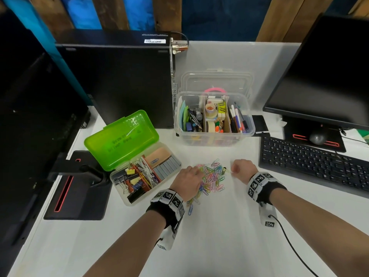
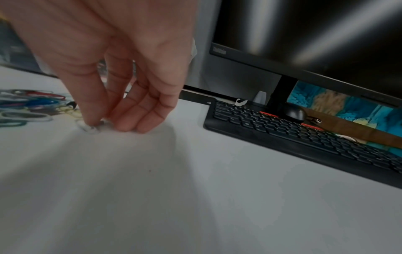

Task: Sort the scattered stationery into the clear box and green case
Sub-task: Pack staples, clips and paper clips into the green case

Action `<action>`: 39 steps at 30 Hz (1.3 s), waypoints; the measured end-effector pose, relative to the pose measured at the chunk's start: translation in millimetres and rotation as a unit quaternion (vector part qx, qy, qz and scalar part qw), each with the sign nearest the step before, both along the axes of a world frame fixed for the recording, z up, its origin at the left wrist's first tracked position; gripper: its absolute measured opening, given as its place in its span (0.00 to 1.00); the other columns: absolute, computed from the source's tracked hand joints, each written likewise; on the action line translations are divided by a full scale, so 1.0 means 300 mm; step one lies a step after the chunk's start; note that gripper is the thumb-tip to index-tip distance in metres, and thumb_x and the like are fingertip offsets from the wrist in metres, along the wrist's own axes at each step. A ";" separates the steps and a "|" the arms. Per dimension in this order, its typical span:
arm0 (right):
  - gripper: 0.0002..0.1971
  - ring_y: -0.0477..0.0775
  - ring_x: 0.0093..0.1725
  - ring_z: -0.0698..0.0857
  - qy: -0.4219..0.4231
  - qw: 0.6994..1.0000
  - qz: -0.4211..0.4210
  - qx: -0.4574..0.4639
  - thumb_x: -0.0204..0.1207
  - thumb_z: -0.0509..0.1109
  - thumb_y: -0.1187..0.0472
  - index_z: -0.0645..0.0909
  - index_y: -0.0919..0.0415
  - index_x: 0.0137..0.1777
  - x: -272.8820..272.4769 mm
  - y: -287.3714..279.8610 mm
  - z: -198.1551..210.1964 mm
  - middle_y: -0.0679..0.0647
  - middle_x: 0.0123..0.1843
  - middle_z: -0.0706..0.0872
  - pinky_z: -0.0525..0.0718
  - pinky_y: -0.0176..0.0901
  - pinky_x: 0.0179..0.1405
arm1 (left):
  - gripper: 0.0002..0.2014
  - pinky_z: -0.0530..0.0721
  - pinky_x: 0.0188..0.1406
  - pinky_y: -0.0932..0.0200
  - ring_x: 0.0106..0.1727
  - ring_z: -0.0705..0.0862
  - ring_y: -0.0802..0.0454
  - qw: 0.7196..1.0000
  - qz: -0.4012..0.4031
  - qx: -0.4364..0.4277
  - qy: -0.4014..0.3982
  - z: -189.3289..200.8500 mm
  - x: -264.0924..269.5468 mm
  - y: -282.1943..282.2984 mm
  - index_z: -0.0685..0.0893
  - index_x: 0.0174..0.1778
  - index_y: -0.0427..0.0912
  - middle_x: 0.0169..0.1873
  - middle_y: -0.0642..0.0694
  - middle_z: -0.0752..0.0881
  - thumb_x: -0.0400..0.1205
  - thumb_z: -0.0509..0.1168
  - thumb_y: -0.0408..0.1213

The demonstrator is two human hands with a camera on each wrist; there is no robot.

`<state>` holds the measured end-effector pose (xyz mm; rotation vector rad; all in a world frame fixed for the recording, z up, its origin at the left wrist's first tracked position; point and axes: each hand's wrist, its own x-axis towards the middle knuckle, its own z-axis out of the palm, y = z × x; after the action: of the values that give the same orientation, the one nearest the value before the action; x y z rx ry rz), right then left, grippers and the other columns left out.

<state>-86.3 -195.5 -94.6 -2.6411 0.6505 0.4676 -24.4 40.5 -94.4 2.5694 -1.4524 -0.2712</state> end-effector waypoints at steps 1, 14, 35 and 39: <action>0.03 0.58 0.55 0.82 0.005 1.000 0.005 -0.009 0.75 0.69 0.64 0.82 0.59 0.47 0.004 0.004 -0.002 0.56 0.54 0.85 0.73 0.37 0.46 | 0.15 0.73 0.54 0.50 0.58 0.77 0.43 1.000 0.000 0.000 -0.001 0.000 -0.002 0.000 0.78 0.66 0.42 0.59 0.42 0.80 0.86 0.55 0.34; 0.08 0.62 0.58 0.80 0.032 0.999 0.012 -0.012 0.81 0.61 0.63 0.79 0.66 0.55 0.012 0.014 0.012 0.62 0.57 0.83 0.74 0.43 0.53 | 0.14 0.76 0.55 0.48 0.56 0.77 0.43 1.000 0.002 -0.008 0.013 0.015 0.008 0.010 0.79 0.64 0.42 0.56 0.42 0.80 0.86 0.54 0.34; 0.08 0.61 0.37 0.87 -0.125 0.889 -0.176 0.403 0.73 0.69 0.79 0.80 0.66 0.41 0.046 0.129 0.122 0.57 0.30 0.89 0.90 0.44 0.37 | 0.16 0.78 0.56 0.48 0.53 0.83 0.42 0.991 0.044 -0.078 0.097 0.076 0.075 -0.050 0.80 0.66 0.42 0.53 0.42 0.85 0.83 0.56 0.32; 0.11 0.58 0.34 0.87 -0.119 0.833 -0.181 0.510 0.76 0.64 0.81 0.76 0.64 0.46 0.103 0.210 0.146 0.57 0.29 0.88 0.89 0.46 0.36 | 0.15 0.81 0.55 0.54 0.50 0.85 0.48 0.963 0.118 -0.146 0.195 0.085 0.114 -0.028 0.83 0.65 0.43 0.52 0.45 0.87 0.83 0.60 0.33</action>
<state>-55.5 -132.6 -51.0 -1.4814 0.5690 0.2458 9.9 32.2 -68.8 2.2580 -0.9566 -0.4597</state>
